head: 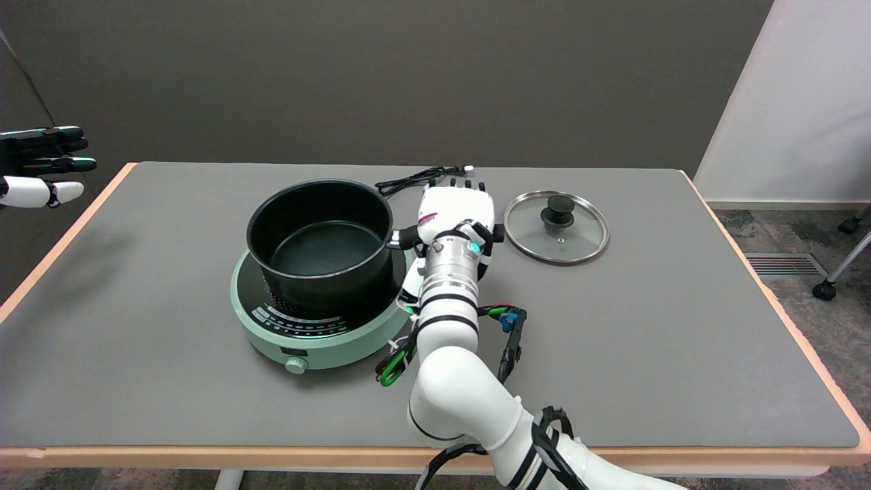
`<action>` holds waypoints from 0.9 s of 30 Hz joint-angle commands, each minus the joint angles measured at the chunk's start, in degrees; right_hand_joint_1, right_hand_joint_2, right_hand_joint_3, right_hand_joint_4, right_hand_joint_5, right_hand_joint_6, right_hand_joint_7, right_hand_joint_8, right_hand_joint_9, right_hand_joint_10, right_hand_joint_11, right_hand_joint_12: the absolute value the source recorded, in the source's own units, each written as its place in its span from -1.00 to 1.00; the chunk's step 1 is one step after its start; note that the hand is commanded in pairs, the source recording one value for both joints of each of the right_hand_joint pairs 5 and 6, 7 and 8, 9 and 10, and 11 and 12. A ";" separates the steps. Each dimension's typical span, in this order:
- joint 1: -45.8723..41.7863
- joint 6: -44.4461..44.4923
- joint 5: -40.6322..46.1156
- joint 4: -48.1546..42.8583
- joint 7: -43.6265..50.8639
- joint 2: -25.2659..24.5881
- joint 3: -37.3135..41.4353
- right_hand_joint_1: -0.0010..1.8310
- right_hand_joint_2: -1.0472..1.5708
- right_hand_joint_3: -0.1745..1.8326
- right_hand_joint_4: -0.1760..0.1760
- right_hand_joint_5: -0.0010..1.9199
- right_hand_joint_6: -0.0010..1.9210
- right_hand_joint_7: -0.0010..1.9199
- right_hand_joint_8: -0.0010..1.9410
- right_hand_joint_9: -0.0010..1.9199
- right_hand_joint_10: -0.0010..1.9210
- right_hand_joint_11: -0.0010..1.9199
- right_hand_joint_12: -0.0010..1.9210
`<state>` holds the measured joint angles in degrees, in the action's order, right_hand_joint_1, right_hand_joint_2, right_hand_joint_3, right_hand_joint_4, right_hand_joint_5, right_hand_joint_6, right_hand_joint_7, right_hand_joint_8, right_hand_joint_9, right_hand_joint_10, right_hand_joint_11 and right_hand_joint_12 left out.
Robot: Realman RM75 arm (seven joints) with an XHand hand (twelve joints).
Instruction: Pick up the pot.
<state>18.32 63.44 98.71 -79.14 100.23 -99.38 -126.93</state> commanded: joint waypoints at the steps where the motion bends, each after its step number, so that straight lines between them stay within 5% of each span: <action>1: 1.37 -4.34 0.08 -0.73 3.86 0.43 0.46 0.38 -0.99 0.75 1.00 -0.33 -0.33 -0.33 -0.34 -0.33 -0.33 -0.33 -0.33; 4: 1.46 -4.34 0.05 -1.05 3.91 0.51 0.46 0.35 -0.98 0.66 0.98 -0.28 -0.28 -0.28 -0.29 -0.28 -0.28 -0.28 -0.28; 7: 1.46 -4.42 -0.08 -1.23 3.91 0.59 0.46 0.37 -0.96 0.58 0.61 -0.22 -0.22 -0.22 -0.22 -0.22 -0.22 -0.22 -0.22; 14: 1.46 -4.90 -0.16 -1.34 3.91 0.59 0.35 0.36 -0.91 0.42 0.36 -0.09 -0.09 -0.09 -0.10 -0.09 -0.09 -0.09 -0.09; 27: -0.15 -4.12 0.32 -2.22 5.32 -0.16 -0.26 0.34 -0.86 0.52 0.32 -0.09 -0.09 -0.09 -0.10 -0.09 -0.09 -0.09 -0.09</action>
<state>19.54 59.27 98.70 -80.34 103.75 -98.93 -126.76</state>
